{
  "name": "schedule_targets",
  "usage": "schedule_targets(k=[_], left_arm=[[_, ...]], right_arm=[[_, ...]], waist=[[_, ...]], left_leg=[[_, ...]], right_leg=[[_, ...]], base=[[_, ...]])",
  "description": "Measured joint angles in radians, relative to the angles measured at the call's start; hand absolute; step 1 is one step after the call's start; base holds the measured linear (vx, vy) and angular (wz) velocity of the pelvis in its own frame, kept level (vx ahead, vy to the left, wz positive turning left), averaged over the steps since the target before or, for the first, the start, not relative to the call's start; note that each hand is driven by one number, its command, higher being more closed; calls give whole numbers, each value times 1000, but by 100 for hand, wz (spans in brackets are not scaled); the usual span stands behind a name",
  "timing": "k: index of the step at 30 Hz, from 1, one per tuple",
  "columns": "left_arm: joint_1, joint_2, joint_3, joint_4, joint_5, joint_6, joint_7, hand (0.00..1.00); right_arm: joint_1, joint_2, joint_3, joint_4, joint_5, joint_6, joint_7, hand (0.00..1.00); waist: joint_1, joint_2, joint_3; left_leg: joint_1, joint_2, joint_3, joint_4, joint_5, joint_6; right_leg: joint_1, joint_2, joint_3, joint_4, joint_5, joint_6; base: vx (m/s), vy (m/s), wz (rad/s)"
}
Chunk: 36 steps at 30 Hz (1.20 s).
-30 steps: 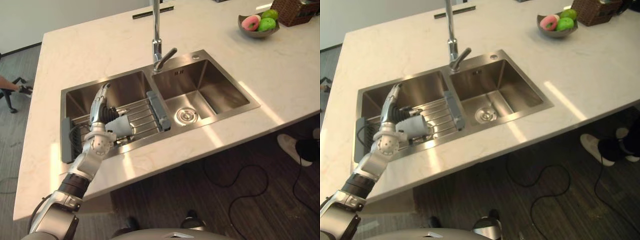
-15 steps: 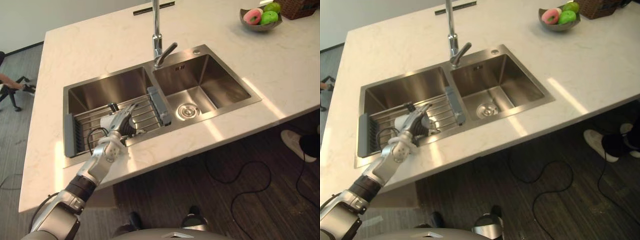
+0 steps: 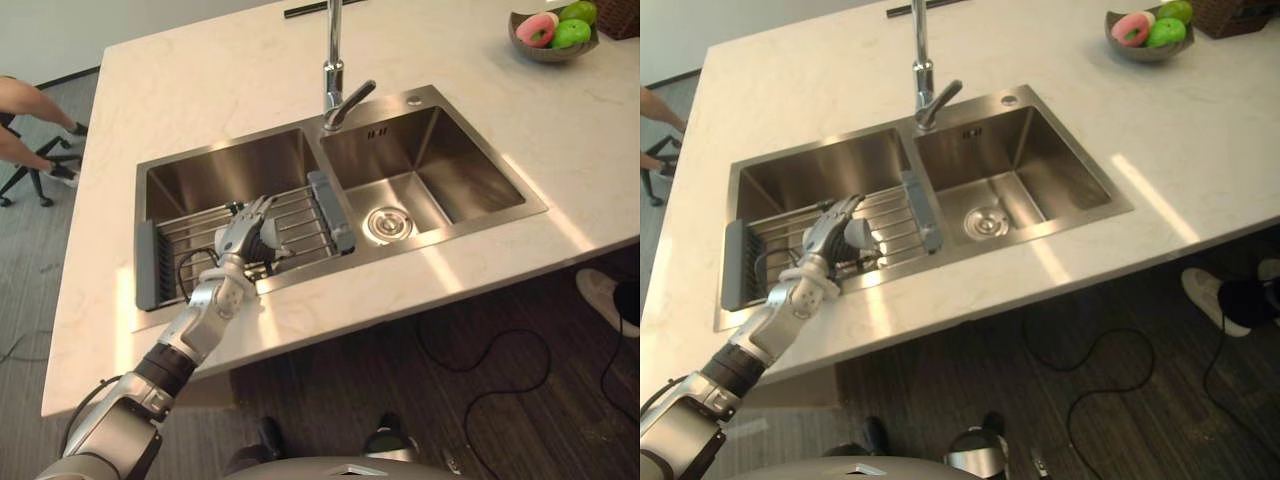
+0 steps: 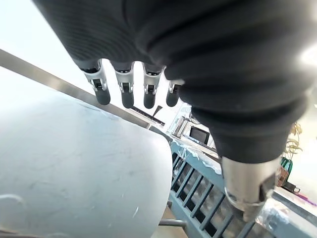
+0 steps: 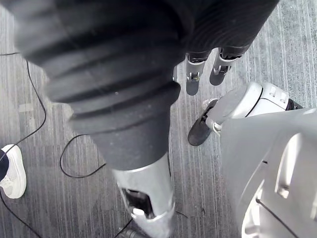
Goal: Walk over to the sink, pick up the cup, carry it to the dishwasher, place the cup inside the dishwasher, then close the dishwasher door
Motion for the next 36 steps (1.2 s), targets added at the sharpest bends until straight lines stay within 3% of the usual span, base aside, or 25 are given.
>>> schedule_targets(k=[5,12,14,20,25,36], left_arm=[[3,0,2,0,23,-51,68,0],[-4,3,3,-1,98,-88,53,0],[-7,10,2,-1,101,-82,50,0],[-12,39,2,0,117,-7,49,0],[-15,41,3,4,161,2,40,0],[-50,47,31,59,236,39,-86,0]], right_arm=[[2,1,22,-30,0,5,4,0],[11,1,50,-31,0,2,10,0],[11,1,58,-32,0,0,14,0],[12,1,70,-32,0,0,29,0],[13,1,98,-32,0,2,28,0],[13,1,100,-32,0,7,28,0]], waist=[[-2,-9,6],[1,-16,10],[0,-16,10],[0,-17,10],[2,-19,10],[1,-29,3]], left_leg=[[0,0,1,0,1,1],[-1,1,2,-4,-1,-1],[-1,1,2,-4,-1,-1],[-1,1,4,-3,-1,0],[-1,1,4,-4,-1,0],[-2,1,6,-4,-2,0]], right_leg=[[-1,0,0,0,-1,-2],[-4,1,1,0,-1,-1],[-5,1,1,1,-1,-1],[-6,1,3,1,-1,-1],[-6,1,4,0,-1,-2],[-8,2,5,1,-1,-2]], base=[[0,0,0],[10,2,0],[0,0,0],[0,0,0],[0,0,0],[0,0,0]])
